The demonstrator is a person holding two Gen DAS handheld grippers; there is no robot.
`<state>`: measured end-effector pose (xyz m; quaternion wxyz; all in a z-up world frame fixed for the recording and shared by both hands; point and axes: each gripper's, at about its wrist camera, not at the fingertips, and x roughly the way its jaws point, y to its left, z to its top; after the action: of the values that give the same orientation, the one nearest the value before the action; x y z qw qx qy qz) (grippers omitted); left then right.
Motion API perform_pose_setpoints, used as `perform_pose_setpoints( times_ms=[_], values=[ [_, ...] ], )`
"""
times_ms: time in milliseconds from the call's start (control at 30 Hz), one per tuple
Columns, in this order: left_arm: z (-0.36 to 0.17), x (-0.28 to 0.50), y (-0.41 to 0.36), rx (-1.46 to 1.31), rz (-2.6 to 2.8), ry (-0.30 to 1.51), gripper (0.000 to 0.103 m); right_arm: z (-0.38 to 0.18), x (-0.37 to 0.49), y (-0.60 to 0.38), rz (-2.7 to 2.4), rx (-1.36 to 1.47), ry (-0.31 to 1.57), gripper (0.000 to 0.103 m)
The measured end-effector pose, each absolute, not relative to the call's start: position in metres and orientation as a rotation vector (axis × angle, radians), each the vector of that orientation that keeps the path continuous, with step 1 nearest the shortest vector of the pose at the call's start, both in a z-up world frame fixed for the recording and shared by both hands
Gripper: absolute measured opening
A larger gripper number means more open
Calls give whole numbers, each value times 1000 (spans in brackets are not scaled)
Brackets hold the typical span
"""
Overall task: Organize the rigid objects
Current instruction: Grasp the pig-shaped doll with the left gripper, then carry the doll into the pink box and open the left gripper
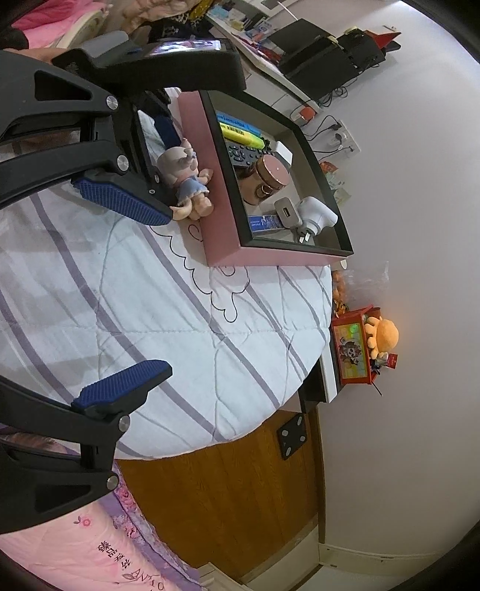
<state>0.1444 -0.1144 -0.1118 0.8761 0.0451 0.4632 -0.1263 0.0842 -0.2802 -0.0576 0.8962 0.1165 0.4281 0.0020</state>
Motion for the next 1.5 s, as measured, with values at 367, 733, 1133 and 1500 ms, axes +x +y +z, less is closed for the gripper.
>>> perform_pose_setpoints(
  times_ms=[367, 733, 1133, 1500],
  values=[
    [-99, 132, -94, 50, -306, 965, 43, -52, 78, -271, 18, 230, 877, 77],
    [-36, 114, -48, -22, -242, 864, 43, -45, 80, -261, 40, 224, 861, 77],
    [-31, 198, -8, -13, -115, 844, 43, -34, 113, -240, 87, 203, 844, 77],
    [-86, 236, -11, 4, -111, 992, 43, -48, 147, -232, 94, 195, 890, 77]
  ],
)
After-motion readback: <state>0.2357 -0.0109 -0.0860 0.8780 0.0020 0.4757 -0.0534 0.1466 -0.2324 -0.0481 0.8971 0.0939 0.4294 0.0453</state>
